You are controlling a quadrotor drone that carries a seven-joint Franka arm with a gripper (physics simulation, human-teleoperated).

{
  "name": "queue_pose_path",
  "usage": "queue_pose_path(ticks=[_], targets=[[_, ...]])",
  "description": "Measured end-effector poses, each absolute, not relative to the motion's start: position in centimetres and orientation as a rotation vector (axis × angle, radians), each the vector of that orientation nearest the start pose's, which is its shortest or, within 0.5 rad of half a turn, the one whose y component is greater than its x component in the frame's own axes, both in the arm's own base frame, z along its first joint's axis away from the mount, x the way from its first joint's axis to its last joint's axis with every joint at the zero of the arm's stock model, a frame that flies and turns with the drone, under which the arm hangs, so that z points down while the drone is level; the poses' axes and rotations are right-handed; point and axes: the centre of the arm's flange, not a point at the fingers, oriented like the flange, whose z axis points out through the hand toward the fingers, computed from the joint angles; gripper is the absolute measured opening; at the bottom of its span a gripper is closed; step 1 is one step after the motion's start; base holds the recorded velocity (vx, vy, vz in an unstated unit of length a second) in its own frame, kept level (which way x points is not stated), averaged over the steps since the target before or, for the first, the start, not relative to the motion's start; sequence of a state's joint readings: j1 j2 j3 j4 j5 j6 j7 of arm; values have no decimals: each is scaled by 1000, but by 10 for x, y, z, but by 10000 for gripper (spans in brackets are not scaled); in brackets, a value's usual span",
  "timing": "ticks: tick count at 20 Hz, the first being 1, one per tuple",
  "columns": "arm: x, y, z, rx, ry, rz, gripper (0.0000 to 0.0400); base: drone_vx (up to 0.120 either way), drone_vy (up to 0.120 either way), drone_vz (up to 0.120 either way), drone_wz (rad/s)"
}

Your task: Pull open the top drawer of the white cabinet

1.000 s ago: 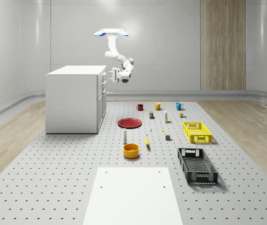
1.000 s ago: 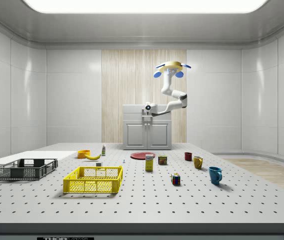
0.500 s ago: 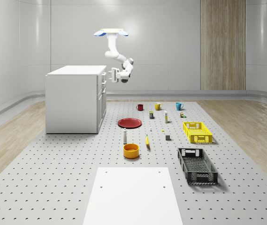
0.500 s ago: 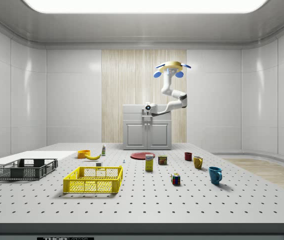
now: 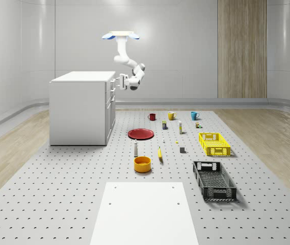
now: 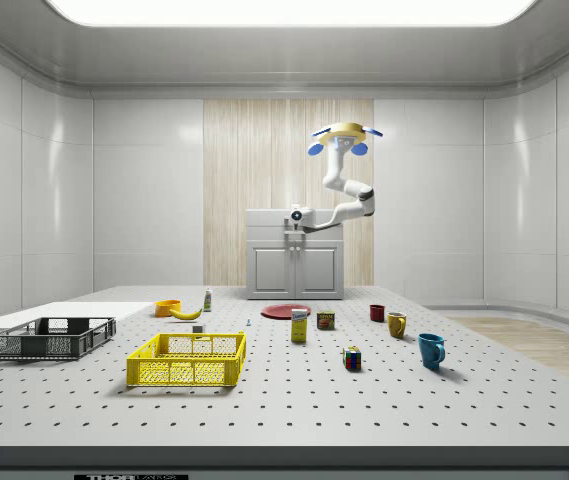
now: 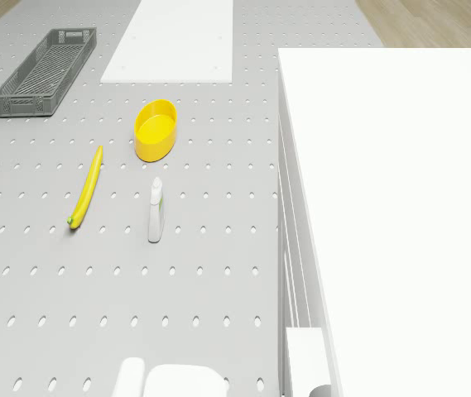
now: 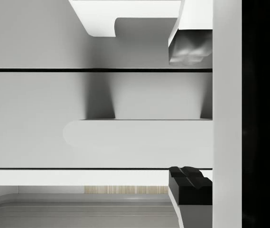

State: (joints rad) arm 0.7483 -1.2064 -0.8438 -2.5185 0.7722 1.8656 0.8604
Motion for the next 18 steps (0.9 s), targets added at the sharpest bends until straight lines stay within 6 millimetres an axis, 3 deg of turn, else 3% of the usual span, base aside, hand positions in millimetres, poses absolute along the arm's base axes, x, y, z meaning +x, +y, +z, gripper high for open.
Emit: queue_pose_path(ticks=[18], targets=[[307, -63, 572, -1483, 613, 613, 311, 0, 0, 0, 0]])
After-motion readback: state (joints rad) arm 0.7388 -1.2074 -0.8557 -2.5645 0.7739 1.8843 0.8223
